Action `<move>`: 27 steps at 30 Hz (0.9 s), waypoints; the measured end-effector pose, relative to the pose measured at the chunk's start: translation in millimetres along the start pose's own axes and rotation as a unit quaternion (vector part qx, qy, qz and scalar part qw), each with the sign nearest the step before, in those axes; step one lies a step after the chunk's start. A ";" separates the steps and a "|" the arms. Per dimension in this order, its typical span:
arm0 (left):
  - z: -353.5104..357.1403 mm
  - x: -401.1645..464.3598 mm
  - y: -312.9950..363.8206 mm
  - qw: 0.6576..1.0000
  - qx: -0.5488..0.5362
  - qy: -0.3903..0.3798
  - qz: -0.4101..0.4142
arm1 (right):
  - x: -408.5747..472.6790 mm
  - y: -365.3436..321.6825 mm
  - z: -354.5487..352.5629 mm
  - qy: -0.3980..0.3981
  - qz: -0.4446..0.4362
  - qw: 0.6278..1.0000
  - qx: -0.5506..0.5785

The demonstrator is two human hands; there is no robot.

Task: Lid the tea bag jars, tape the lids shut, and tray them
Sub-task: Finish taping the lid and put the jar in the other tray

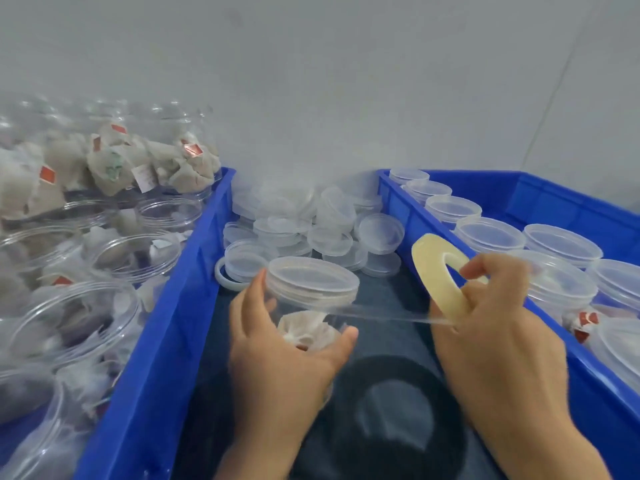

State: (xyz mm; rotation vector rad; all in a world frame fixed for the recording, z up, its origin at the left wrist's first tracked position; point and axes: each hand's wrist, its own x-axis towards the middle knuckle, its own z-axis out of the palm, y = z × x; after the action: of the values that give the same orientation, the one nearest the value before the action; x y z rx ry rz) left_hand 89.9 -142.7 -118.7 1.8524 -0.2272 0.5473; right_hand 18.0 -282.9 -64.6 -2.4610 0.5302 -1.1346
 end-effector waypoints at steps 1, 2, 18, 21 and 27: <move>-1.1 0.0 0.4 1.000 -0.021 -0.007 0.006 | 5.7 4.4 4.3 -0.024 0.018 1.000 -0.009; -1.9 -0.3 0.0 0.999 -0.046 -0.024 0.011 | 11.1 9.8 9.9 -0.045 0.021 0.999 -0.021; 0.1 1.8 -1.5 0.975 -0.173 -0.103 -0.088 | 17.9 12.8 76.2 -0.145 0.010 0.988 0.046; -2.3 4.6 -1.8 0.998 -0.013 0.004 -0.068 | 15.9 17.8 69.7 -0.084 -0.002 0.996 0.026; -6.5 12.5 -6.6 0.984 0.134 0.108 -0.054 | 6.8 12.6 58.2 0.061 -0.073 0.995 0.041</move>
State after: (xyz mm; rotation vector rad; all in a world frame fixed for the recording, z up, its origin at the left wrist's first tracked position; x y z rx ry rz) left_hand 101.9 -132.9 -116.7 2.0323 0.0956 0.7252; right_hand 65.1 -286.6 -101.4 -2.4049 0.3339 -1.3427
